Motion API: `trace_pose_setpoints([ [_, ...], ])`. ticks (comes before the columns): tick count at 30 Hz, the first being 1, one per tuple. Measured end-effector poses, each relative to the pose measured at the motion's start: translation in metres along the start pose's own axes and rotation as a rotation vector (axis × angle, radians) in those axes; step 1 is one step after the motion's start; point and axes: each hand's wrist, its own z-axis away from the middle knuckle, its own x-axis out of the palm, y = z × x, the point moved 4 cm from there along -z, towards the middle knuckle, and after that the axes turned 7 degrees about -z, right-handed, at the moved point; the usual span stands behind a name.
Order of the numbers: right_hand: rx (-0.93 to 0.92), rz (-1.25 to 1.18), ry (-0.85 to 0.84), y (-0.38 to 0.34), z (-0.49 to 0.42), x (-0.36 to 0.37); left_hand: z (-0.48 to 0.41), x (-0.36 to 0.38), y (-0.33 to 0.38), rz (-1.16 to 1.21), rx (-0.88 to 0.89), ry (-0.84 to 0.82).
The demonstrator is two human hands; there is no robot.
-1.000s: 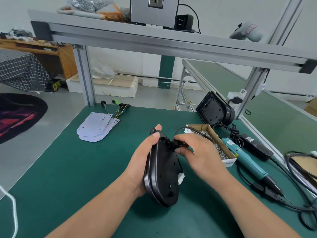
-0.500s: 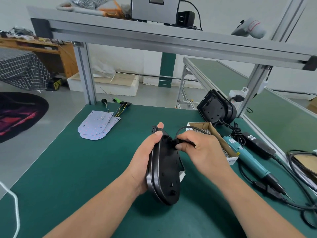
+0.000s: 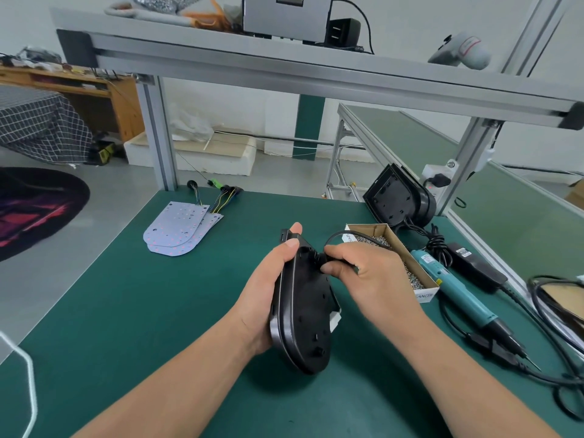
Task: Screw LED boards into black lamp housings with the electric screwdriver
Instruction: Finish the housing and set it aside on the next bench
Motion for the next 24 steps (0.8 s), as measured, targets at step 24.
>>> trace_pose_setpoints([
  [24,0.1,-0.07,0.004,0.006,0.003,0.006,-0.001,-0.002,-0.003,0.038,0.007,0.043],
])
